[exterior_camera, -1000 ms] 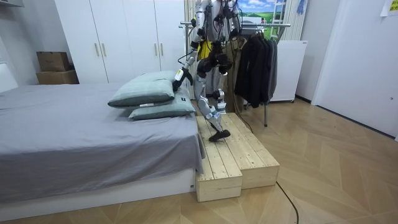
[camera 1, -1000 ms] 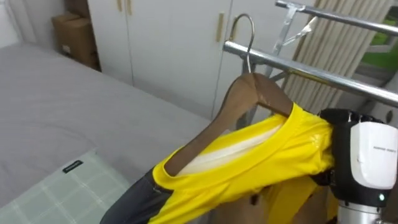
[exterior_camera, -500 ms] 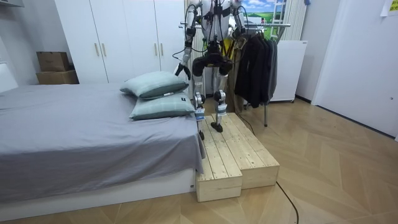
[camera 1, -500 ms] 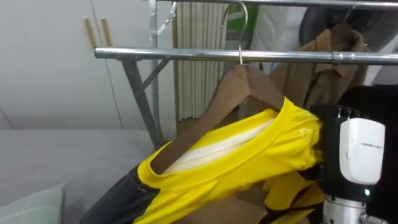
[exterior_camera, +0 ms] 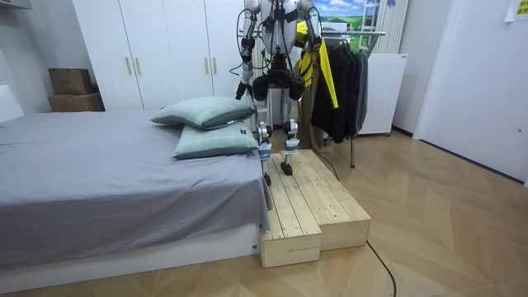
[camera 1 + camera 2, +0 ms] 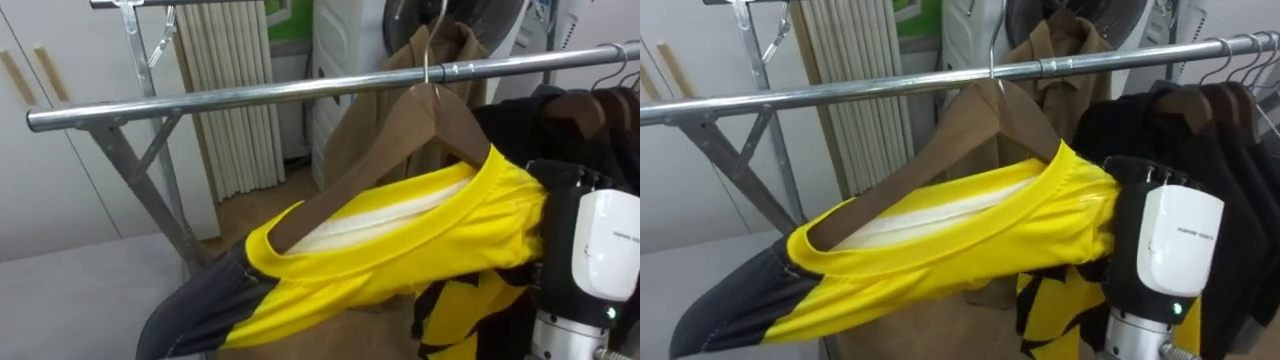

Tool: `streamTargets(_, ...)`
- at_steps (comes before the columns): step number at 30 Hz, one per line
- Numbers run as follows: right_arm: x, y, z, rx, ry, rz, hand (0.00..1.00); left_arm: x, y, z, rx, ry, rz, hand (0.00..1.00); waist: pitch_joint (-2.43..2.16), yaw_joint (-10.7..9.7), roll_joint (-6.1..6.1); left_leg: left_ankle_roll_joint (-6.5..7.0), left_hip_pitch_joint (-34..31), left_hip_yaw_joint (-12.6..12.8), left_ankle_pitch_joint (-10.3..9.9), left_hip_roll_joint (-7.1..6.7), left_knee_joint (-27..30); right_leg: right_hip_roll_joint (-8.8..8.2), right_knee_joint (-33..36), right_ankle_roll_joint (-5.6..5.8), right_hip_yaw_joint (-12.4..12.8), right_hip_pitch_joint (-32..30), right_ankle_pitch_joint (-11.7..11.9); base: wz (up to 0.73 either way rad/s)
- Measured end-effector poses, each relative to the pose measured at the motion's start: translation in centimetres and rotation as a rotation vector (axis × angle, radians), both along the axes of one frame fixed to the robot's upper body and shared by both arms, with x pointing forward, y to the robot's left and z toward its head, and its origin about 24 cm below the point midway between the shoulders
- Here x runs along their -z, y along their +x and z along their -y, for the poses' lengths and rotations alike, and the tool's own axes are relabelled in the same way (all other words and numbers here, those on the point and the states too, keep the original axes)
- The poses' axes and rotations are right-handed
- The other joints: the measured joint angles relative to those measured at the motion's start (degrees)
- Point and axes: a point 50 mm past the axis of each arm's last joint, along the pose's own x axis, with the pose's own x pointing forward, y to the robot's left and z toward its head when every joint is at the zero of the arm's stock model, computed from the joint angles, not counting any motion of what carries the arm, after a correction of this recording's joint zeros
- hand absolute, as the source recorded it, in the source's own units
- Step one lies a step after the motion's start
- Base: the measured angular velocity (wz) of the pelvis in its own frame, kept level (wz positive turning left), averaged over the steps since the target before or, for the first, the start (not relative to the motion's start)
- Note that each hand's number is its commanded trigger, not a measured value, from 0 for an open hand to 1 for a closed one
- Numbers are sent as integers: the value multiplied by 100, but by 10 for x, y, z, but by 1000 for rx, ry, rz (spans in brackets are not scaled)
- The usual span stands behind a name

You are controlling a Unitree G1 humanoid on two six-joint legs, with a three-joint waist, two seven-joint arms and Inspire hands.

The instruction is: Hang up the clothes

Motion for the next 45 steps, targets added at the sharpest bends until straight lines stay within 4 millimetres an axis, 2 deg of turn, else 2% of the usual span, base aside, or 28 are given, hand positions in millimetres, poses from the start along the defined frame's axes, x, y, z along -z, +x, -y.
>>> streamTargets(6, -3, 1, 3, 5, 35, 8, 100, -2, -2, -7, 0, 10, -5, 0, 4, 32, -22, -13, 58, 14, -7, 5, -121, 56, -15, -13, 44, -11, -50, -2)
streamTargets(9, -10, 5, 0, -11, 30, 35, 100, -3, 1, -7, 29, 12, 6, 0, 4, 32, -91, -13, 60, 15, -7, 2, -170, 65, -28, -7, 44, -25, -65, 0)
streamTargets(14, -21, 14, -3, -27, 24, 81, 100, -4, 4, -6, 42, 3, 29, 0, 9, 52, -291, -16, 63, -20, -8, 29, -188, 78, -118, -25, 20, 22, -55, 2)
streamTargets(18, -23, 15, -3, -34, 23, 81, 100, -4, 3, -7, 51, 11, 25, 0, 29, 72, -344, -29, 179, -50, -14, 53, -217, 87, -186, -25, -22, 158, -55, 5)
streamTargets(21, -23, 17, -4, -57, 12, 53, 100, -6, 5, -11, 36, 23, 40, 0, 30, 187, -361, -38, 241, -40, -19, 60, -266, 109, -214, -26, -21, 201, -56, -1)
streamTargets(23, -24, 18, -5, -77, -12, 29, 100, -7, 4, -16, 17, 32, 48, 0, 31, 233, -373, -40, 227, -63, -21, 65, -274, 86, -215, -58, -156, 196, -77, 5)
streamTargets(25, -28, 18, -4, -94, -42, 23, 100, -7, 3, -18, 7, 36, 49, 0, 31, 237, -373, -40, 204, -145, -20, 65, -274, 52, -217, -77, -293, 195, -97, 18)
streamTargets(30, -34, 21, -10, -123, -140, 20, 100, -8, -1, -25, -33, 41, 43, 0, 33, 487, -403, -54, 254, -225, -10, 87, -255, 54, -216, -93, -309, 233, -114, 3)
streamTargets(32, -33, 22, -14, -149, -167, -7, 100, -8, -1, -28, -51, 43, 47, 0, 52, 574, -445, -59, 271, -422, -7, 86, -243, 47, -226, -128, -366, 277, -138, 13)
streamTargets(35, -31, 23, -16, -189, -195, -51, 100, -8, -2, -28, -54, 42, 51, 0, 56, 694, -473, -68, 262, -608, -1, 80, -234, 29, -233, -153, -447, 310, -157, 19)
streamTargets(39, -36, 28, -19, -231, -212, -62, 100, -9, -4, -28, -43, 42, 66, 0, 61, 772, -482, -67, 245, -684, -2, 82, -189, 25, -232, -156, -478, 346, -165, 6)
streamTargets(45, -49, 36, -25, -270, -229, -33, 100, -13, 5, -26, -13, 46, 106, 0, 61, 802, -505, -72, 164, -868, -1, 83, -159, 3, -222, -175, -592, 334, -173, 10)
